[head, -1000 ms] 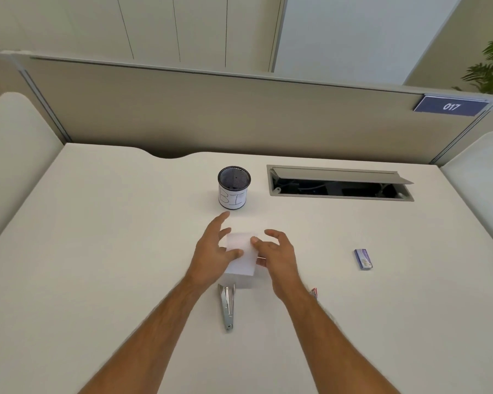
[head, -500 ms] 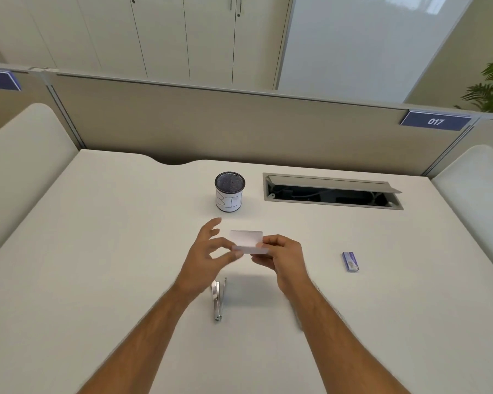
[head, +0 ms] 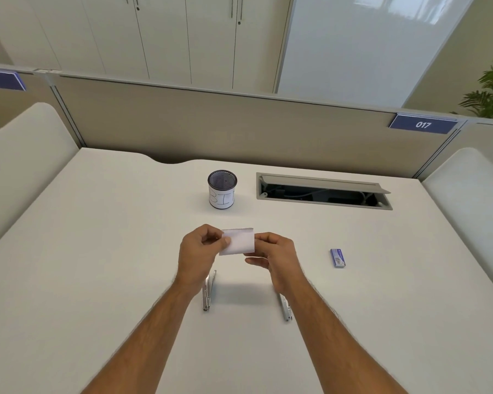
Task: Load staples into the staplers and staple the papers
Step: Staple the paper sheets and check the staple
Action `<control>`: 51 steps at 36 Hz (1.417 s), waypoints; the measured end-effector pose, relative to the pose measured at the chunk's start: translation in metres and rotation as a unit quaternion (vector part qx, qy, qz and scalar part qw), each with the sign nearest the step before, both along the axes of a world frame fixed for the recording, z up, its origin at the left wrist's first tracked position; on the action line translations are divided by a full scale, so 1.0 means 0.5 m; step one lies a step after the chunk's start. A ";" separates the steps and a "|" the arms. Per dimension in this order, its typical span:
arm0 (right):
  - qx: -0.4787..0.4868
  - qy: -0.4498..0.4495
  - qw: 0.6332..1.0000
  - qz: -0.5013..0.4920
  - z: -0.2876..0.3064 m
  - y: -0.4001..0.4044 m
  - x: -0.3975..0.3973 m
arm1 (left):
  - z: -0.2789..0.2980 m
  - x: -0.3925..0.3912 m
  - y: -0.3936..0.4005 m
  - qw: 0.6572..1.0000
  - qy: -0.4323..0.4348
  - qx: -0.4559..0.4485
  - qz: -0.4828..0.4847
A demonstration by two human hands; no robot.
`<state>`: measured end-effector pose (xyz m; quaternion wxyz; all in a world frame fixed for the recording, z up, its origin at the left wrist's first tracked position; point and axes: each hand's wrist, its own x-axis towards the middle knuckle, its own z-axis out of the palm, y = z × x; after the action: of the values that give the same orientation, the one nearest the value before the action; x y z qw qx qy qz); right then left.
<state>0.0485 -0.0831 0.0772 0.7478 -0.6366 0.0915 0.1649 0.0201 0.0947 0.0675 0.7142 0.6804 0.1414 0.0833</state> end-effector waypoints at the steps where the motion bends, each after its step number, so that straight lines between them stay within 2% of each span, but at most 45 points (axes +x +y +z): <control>1: 0.003 0.004 1.000 -0.002 0.001 -0.001 -0.003 | 0.000 -0.002 -0.002 1.000 -0.002 0.002 0.002; 10: 0.027 -0.003 0.999 0.031 0.013 -0.015 -0.024 | 0.013 -0.021 -0.019 1.000 -0.005 0.024 0.008; 20: 0.011 -0.020 0.998 0.061 0.020 -0.016 -0.025 | 0.026 -0.031 -0.032 1.000 0.001 0.018 0.005; 47: 0.007 -0.041 0.999 0.006 0.001 -0.019 -0.034 | 0.018 -0.030 -0.038 1.000 0.015 0.019 -0.003; 51: 0.007 -0.045 0.999 -0.009 -0.001 -0.021 -0.034 | 0.025 -0.031 -0.038 0.997 0.040 -0.055 -0.030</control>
<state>0.0317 -0.0934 0.0768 0.7573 -0.6370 0.0627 0.1297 0.0046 0.0758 0.0798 0.7464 0.6469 0.1540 0.0268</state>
